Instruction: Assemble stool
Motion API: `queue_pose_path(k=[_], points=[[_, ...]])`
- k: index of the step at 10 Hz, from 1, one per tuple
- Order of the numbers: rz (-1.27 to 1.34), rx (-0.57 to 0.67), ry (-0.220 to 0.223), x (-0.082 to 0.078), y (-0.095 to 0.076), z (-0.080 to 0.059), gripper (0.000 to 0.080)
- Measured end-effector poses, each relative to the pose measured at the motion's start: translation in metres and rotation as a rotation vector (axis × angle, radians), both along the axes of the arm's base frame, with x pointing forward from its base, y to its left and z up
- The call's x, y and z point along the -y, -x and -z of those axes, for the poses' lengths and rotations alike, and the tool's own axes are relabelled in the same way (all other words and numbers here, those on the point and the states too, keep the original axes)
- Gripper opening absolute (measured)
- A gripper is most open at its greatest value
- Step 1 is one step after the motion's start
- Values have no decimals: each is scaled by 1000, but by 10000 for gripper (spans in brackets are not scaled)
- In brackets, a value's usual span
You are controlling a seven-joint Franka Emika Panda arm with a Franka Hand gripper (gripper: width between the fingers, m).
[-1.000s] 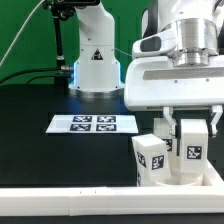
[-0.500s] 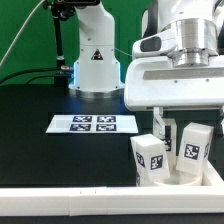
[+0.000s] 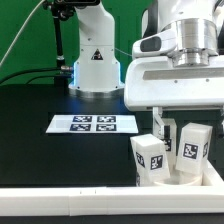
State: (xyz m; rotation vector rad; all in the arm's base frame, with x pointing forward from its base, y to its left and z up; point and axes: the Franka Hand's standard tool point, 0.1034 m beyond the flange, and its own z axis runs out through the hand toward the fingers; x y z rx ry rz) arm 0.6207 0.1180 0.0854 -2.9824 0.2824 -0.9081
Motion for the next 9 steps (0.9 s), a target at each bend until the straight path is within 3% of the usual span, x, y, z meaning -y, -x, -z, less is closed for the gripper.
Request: queue_pose_path(k=[3, 5, 6, 7, 8, 9], points=[[10, -5, -6, 0, 0, 0, 648], [96, -56, -77, 0, -1, -13, 648], [129, -64, -95, 10, -3, -17, 648], [173, -63, -119, 25, -6, -18, 648], [196, -70, -144, 26, -9, -18, 648], [208, -168, -174, 21, -6, -13, 648]])
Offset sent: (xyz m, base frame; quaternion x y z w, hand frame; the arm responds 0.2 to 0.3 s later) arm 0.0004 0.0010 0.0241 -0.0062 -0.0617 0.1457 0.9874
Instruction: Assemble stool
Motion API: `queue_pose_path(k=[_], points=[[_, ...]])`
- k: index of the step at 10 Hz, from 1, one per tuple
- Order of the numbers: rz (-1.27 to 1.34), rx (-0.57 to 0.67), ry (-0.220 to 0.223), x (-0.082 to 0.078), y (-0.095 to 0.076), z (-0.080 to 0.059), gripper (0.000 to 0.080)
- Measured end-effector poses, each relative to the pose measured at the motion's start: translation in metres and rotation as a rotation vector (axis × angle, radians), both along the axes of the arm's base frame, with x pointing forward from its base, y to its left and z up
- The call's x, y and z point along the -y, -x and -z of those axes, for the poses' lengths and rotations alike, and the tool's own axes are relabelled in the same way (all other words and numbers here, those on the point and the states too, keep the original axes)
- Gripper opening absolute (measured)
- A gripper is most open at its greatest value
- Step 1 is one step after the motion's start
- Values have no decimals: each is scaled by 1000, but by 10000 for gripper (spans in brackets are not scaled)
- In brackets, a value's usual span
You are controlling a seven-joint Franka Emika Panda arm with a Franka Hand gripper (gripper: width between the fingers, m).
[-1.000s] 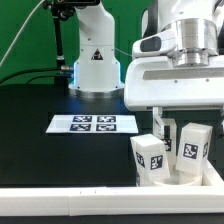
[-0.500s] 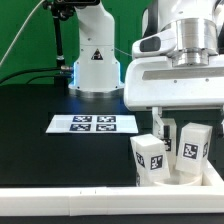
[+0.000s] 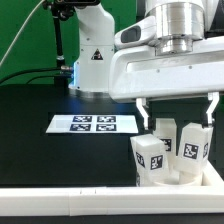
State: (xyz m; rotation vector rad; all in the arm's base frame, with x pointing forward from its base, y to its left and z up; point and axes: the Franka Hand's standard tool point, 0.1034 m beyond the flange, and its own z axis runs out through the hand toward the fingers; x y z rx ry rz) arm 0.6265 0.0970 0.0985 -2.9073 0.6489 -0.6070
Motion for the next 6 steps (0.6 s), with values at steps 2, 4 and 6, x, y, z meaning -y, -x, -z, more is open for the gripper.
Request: queue_pose_path(k=[2, 4, 6], points=[[3, -123, -50, -13, -4, 0, 648], [-23, -213, -58, -17, 2, 4, 648], [-15, -232, -68, -11, 0, 1, 648]])
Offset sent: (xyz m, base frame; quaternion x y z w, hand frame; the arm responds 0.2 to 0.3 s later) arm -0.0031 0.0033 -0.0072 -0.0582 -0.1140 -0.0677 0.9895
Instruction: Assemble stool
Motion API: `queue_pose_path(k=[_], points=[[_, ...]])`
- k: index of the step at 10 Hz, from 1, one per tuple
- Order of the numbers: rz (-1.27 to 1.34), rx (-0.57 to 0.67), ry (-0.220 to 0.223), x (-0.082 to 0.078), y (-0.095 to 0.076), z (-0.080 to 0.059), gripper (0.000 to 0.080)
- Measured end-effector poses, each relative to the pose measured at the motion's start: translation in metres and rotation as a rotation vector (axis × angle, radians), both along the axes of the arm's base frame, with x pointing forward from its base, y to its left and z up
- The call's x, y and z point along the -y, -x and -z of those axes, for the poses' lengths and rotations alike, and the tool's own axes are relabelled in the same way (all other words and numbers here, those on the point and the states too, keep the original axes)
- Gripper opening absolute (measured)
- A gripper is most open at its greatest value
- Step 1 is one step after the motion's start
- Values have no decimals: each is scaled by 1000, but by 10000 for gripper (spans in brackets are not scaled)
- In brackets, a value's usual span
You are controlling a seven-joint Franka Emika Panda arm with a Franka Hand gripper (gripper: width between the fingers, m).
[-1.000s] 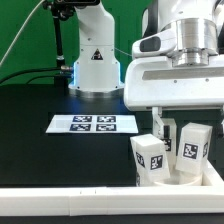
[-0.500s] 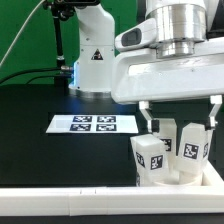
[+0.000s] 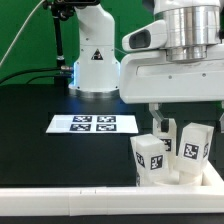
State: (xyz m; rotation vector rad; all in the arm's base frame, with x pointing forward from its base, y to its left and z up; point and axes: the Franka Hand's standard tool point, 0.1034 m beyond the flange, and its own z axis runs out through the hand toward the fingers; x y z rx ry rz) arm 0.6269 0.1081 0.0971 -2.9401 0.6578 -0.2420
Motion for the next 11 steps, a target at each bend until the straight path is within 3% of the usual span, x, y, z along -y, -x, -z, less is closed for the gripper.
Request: queue_pose_path(k=[2, 4, 6, 7, 9, 10, 11], points=[[14, -5, -4, -1, 1, 0, 648], [181, -70, -44, -10, 4, -3, 648], [236, -89, -45, -11, 5, 8, 648], [242, -72, -42, -6, -4, 8, 648], [240, -69, -35, -7, 1, 17, 648], [241, -68, -35, -7, 1, 16, 527], [241, -68, -35, -6, 1, 17, 527]])
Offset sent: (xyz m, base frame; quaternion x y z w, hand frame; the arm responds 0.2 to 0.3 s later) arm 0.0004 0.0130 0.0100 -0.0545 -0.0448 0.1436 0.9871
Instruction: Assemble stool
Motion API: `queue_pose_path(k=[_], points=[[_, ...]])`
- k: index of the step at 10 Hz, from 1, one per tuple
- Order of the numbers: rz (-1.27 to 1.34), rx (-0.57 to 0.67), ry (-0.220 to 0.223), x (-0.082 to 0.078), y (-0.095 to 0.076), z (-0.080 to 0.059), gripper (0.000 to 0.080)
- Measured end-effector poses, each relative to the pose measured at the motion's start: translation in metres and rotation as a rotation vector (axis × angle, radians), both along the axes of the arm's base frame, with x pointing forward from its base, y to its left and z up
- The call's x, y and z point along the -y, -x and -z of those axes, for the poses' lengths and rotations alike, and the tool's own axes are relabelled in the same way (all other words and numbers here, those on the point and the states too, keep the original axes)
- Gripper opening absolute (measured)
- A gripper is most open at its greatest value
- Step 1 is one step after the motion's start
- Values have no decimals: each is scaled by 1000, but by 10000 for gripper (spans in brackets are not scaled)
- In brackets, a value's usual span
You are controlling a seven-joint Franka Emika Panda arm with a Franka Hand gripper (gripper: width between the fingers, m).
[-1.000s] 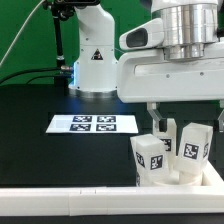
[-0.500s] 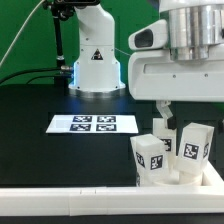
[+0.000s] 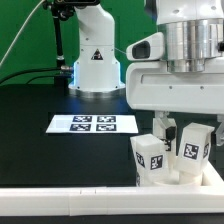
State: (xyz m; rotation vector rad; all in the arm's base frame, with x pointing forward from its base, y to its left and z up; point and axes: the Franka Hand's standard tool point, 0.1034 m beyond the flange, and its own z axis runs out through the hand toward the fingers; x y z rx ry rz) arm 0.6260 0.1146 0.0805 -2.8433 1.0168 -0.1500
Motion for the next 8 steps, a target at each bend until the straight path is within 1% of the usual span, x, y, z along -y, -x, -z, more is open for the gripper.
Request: queue_pose_path(k=[1, 2, 5, 6, 8], points=[[0, 0, 0, 0, 0, 0, 388], [1, 0, 0, 1, 0, 0, 335], [49, -2, -7, 1, 0, 1, 335], [142, -5, -18, 1, -1, 1, 335], [452, -21, -65, 4, -4, 1, 336]])
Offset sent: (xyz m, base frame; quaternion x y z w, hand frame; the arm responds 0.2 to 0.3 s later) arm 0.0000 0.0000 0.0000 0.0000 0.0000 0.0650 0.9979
